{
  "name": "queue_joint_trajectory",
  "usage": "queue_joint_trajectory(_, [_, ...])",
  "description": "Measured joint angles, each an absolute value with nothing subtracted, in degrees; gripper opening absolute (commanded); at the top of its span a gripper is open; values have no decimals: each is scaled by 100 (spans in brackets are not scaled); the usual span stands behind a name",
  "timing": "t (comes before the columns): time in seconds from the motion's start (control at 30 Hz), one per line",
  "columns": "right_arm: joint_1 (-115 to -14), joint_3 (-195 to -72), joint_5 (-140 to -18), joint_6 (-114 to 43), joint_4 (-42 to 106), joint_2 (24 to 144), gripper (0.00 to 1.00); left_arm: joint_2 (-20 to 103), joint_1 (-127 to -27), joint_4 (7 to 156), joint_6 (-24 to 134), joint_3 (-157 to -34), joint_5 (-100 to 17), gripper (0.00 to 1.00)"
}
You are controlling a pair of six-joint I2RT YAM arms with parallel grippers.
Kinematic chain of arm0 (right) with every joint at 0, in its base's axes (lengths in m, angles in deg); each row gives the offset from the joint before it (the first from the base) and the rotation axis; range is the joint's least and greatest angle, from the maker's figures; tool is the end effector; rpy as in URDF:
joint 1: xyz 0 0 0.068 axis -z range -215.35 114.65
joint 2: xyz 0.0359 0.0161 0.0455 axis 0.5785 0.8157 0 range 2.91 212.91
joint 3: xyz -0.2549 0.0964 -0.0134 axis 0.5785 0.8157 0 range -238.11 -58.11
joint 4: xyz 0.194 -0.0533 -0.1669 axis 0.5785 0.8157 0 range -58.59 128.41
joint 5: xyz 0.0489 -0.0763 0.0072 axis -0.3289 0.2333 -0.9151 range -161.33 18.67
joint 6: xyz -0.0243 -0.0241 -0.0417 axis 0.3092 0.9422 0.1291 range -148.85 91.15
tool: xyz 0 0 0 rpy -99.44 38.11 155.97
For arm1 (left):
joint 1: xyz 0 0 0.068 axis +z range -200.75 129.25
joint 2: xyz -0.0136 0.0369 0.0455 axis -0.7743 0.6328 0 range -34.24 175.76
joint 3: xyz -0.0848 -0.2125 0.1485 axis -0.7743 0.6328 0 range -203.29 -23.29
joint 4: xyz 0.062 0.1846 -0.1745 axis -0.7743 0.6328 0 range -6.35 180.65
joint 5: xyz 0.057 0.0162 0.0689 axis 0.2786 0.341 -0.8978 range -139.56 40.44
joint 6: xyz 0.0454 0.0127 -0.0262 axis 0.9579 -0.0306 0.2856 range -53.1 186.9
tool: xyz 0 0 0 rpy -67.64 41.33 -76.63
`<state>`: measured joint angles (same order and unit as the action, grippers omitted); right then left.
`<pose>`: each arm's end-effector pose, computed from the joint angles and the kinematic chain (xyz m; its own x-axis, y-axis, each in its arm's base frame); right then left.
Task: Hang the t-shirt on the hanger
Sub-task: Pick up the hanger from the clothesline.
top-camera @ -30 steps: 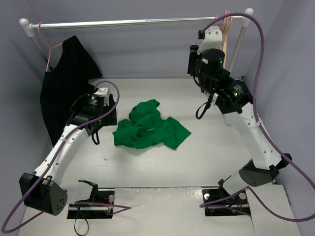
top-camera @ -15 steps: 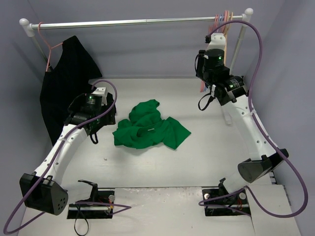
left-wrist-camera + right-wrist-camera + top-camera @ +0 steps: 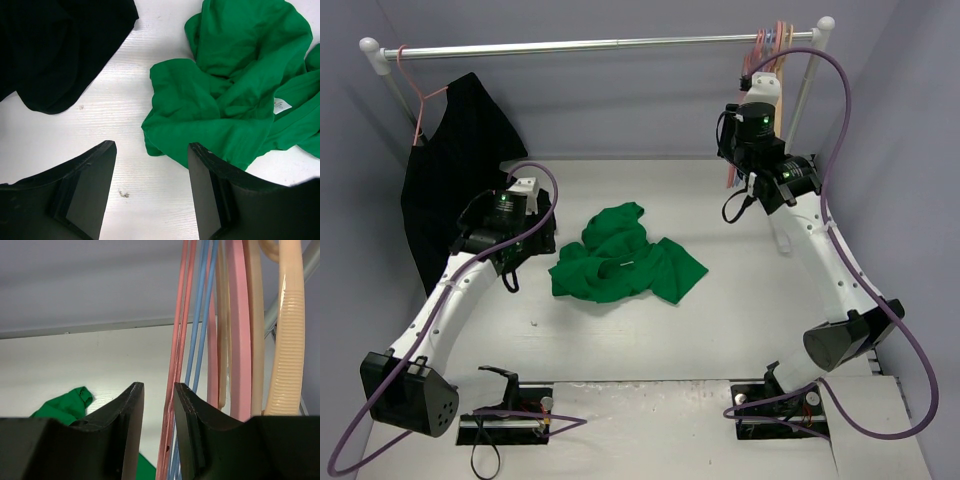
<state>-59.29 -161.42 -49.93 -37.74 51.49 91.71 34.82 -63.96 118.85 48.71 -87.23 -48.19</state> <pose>0.3190 0.1273 0.4865 -0.0946 0.1154 -0.9888 -0.0316 0.9924 0.1189 0.2515 -0.0600 0.3270 -0.6752 -0.1621 -0.7196 0.0373 0.9668 -0.2528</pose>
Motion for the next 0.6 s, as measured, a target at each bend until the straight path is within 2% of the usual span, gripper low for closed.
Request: queue_joint_trajectory(0.6, [-5748,-16008,-5111,-3892,4956,9184,31,3491,-6374,11885,4871,-8723,-4786,59])
